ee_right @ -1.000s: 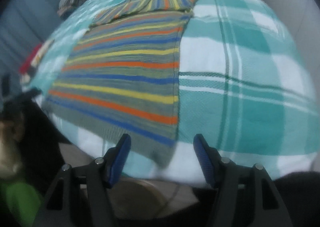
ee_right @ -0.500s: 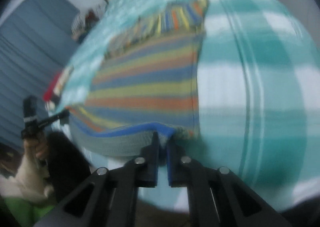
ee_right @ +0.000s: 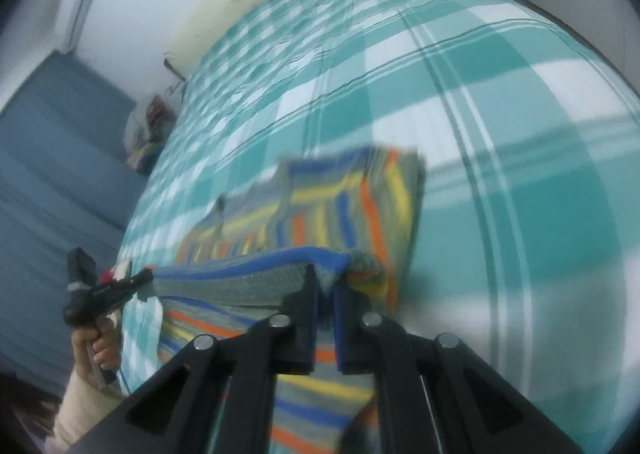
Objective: Fold small clothes
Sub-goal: 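Grasp the sweater hem with both grippers and lift it toward the collar, then lay the folded hem onto the collar and open both grippers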
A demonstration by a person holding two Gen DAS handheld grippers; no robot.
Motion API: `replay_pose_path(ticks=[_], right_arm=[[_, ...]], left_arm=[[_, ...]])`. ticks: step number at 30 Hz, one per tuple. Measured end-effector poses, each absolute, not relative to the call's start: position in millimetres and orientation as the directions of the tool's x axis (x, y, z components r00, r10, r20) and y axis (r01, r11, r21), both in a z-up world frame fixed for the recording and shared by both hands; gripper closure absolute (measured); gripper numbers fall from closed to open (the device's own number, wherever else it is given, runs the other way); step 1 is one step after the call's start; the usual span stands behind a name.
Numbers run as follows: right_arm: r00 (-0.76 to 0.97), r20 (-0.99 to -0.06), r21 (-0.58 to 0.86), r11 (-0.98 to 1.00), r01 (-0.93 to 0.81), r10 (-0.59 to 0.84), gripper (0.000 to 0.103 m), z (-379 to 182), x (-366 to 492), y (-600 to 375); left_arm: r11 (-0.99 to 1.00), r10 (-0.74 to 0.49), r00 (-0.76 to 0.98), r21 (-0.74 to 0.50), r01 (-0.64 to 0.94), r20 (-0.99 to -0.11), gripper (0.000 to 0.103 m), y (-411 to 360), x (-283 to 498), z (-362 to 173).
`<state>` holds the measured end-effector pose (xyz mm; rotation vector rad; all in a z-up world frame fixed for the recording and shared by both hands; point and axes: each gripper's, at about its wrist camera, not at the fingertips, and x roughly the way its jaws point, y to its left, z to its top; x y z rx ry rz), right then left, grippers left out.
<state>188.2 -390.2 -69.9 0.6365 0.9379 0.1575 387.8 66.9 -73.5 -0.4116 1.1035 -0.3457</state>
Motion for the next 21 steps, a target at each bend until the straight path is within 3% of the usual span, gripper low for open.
replay_pose_path(ticks=[3, 5, 7, 9, 11, 14, 19, 21], right_arm=[[0.611, -0.673, 0.621, 0.768, 0.158, 0.418, 0.096, -89.0, 229.4, -406.9], [0.668, -0.600, 0.695, 0.701, 0.162, 0.441, 0.092, -103.5, 248.2, -424.0], [0.742, -0.560, 0.725, 0.652, 0.222, 0.370, 0.071, -111.5, 251.6, -442.8], [0.778, -0.529, 0.744, 0.627, 0.231, 0.341, 0.071, -107.9, 246.0, -454.3], [0.770, -0.531, 0.718, 0.671, 0.187, 0.353, 0.071, -94.8, 239.5, -452.4], [0.692, -0.612, 0.566, 0.823, 0.047, 0.382, 0.071, -63.3, 227.3, -423.8], [0.508, -0.753, 0.421, 0.900, -0.117, 0.418, 0.071, -57.6, 201.9, -363.7], [0.446, -0.797, 0.347, 0.913, -0.215, 0.408, 0.071, -66.9, 180.7, -334.6]], left_arm=[[0.877, -0.439, 0.434, -0.481, 0.015, -0.787, 0.090, 59.3, 431.4, -87.2], [0.878, -0.384, 0.495, -0.474, -0.065, -0.779, 0.064, 67.4, 451.2, -87.3], [0.853, -0.366, 0.549, -0.507, -0.124, -0.751, 0.049, 85.7, 455.8, -80.0], [0.829, -0.398, 0.577, -0.549, -0.107, -0.713, 0.049, 104.7, 445.2, -68.8], [0.862, -0.391, 0.566, -0.505, -0.051, -0.726, 0.049, 109.0, 433.5, -58.9], [0.904, -0.392, 0.525, -0.422, 0.068, -0.755, 0.049, 105.0, 401.1, -51.0], [0.905, -0.412, 0.392, -0.320, 0.279, -0.823, 0.046, 64.2, 326.6, -78.0], [0.906, -0.355, 0.345, -0.229, 0.355, -0.869, 0.056, 44.8, 298.1, -96.3]])
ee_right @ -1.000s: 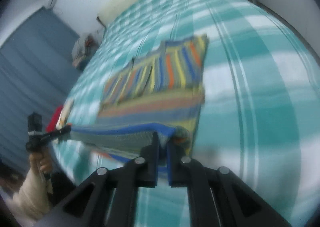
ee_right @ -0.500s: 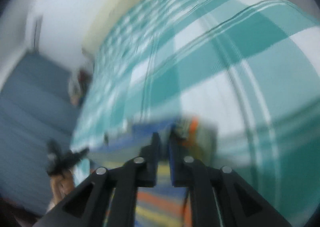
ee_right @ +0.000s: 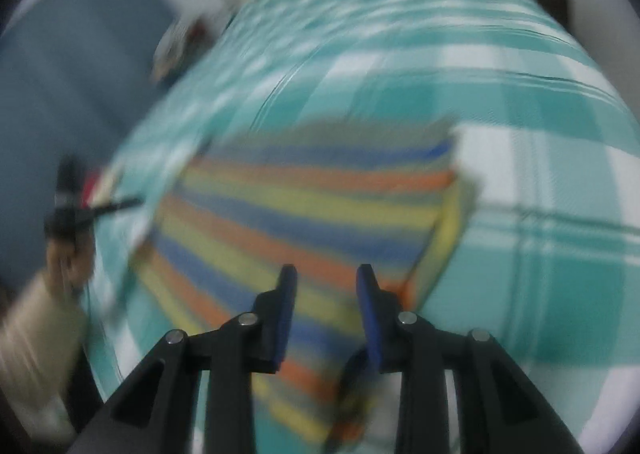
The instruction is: Fold small clothes
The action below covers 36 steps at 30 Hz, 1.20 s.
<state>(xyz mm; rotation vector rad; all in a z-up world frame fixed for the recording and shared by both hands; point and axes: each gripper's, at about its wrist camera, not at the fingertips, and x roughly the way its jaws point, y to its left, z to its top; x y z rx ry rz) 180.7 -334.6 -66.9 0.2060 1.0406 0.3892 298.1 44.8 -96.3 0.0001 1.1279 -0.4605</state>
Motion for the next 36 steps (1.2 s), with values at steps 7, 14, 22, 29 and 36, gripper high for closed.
replay_pose_path(ticks=[7, 14, 22, 29, 36], right_arm=[[0.306, -0.933, 0.133, 0.972, -0.193, 0.189, 0.071, -108.5, 110.4, -320.9], [0.489, -0.865, 0.059, 0.989, -0.132, 0.117, 0.060, -54.7, 60.9, -306.1], [0.728, -0.671, 0.121, 0.990, -0.076, 0.138, 0.030, -15.7, 28.7, -250.0], [0.827, -0.559, 0.066, 0.997, -0.027, 0.059, 0.017, -10.3, 20.2, -240.7], [0.819, -0.573, 0.018, 1.000, -0.023, 0.029, 0.017, -24.7, 35.2, -240.6]], left_arm=[[0.925, -0.154, 0.345, -0.013, 0.379, -0.926, 0.071, 54.1, 232.6, -98.2], [0.959, -0.135, 0.611, 0.053, 0.280, -0.780, 0.010, 32.9, 163.3, -17.4], [0.990, -0.115, 0.733, -0.019, 0.138, -0.670, 0.006, 14.4, 129.1, -13.5], [0.990, -0.050, 0.778, 0.070, 0.120, -0.627, 0.006, 10.1, 127.6, -33.1], [0.994, -0.030, 0.773, 0.061, 0.089, -0.634, 0.006, 14.0, 129.5, -35.0]])
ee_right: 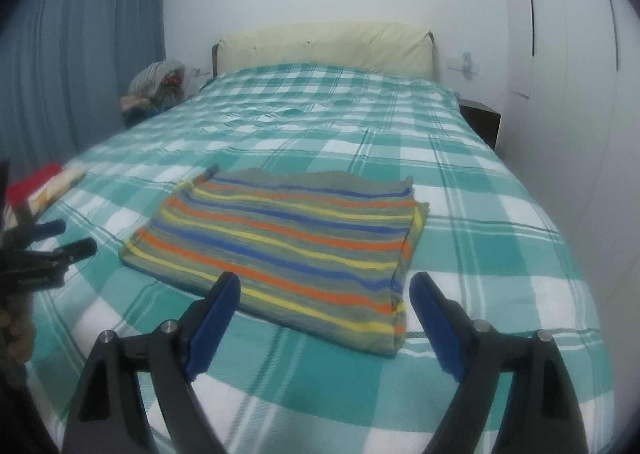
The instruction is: Fold small clothes
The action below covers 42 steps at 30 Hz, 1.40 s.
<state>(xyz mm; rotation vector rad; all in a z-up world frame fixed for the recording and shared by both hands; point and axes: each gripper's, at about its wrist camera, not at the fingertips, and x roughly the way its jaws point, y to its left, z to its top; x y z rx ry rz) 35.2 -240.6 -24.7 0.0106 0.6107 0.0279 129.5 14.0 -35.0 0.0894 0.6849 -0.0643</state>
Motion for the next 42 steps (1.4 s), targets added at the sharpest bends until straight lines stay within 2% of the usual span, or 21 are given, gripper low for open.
replay_pose_path(ticks=[14, 42], right_arm=[[0.829, -0.559, -0.018, 0.999, -0.038, 0.022, 0.017, -26.4, 30.2, -235.0], [0.828, -0.559, -0.028, 0.998, -0.052, 0.027, 0.017, -22.6, 29.7, -231.1]], left_arm=[[0.992, 0.036, 0.795, 0.115, 0.043, -0.606, 0.006, 12.9, 126.2, -32.4], [0.990, 0.056, 0.798, 0.136, 0.033, -0.600, 0.006, 11.0, 126.8, -32.2]])
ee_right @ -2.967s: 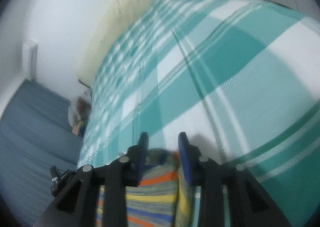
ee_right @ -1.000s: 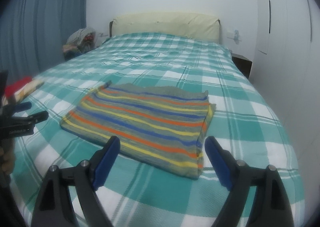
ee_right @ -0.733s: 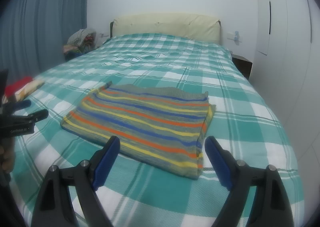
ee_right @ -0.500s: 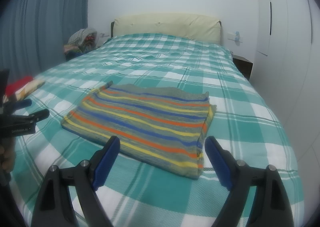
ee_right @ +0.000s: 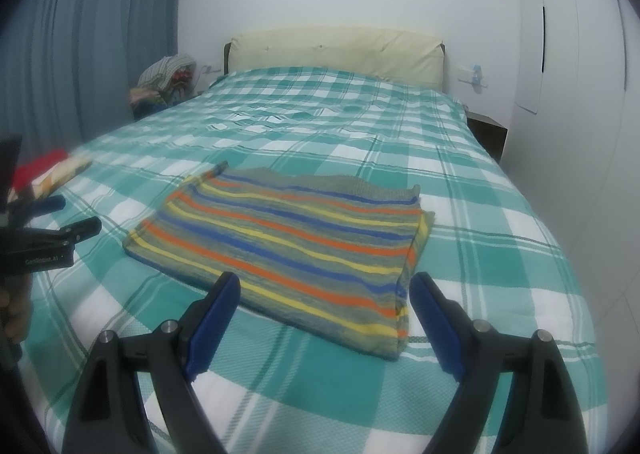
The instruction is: Fold small clothes
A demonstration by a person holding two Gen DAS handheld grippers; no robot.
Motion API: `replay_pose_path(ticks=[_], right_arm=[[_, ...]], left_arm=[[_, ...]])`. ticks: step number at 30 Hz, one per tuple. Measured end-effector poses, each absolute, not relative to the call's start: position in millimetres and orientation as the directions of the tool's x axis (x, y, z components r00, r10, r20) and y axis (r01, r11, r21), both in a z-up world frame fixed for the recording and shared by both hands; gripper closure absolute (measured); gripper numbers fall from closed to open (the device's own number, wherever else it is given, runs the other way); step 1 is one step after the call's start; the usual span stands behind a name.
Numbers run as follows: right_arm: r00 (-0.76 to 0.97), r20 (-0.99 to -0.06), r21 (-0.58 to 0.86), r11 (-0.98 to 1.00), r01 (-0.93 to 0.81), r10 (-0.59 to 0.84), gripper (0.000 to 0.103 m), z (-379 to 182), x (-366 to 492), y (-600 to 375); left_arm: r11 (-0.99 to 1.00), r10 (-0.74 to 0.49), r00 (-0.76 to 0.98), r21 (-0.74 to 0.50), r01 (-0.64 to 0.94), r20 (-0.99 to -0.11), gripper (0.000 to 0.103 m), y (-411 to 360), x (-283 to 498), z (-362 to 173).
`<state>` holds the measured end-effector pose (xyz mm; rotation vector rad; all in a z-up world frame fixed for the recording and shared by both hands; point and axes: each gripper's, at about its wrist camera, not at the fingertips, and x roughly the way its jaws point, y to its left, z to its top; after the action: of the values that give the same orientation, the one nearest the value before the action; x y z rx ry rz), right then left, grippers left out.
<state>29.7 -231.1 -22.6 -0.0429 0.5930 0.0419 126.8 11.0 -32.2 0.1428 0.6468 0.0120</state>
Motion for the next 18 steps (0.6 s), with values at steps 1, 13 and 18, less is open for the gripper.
replay_pose_path(ticks=[1, 13, 18], right_arm=[[0.828, -0.559, -0.028, 0.998, -0.051, 0.027, 0.017, -22.6, 29.5, -231.0], [0.830, -0.557, -0.034, 0.998, -0.050, 0.022, 0.017, -21.9, 30.1, -230.6], [0.831, -0.557, -0.064, 0.998, -0.031, -0.010, 0.017, -22.8, 32.2, -232.4]], left_arm=[[0.990, 0.055, 0.799, 0.136, 0.033, -0.599, 0.006, 10.8, 126.7, -32.0], [0.989, 0.056, 0.795, 0.141, 0.038, -0.604, 0.006, 14.6, 128.4, -34.2], [0.988, 0.054, 0.792, 0.148, 0.046, -0.608, 0.006, 17.4, 129.6, -35.9]])
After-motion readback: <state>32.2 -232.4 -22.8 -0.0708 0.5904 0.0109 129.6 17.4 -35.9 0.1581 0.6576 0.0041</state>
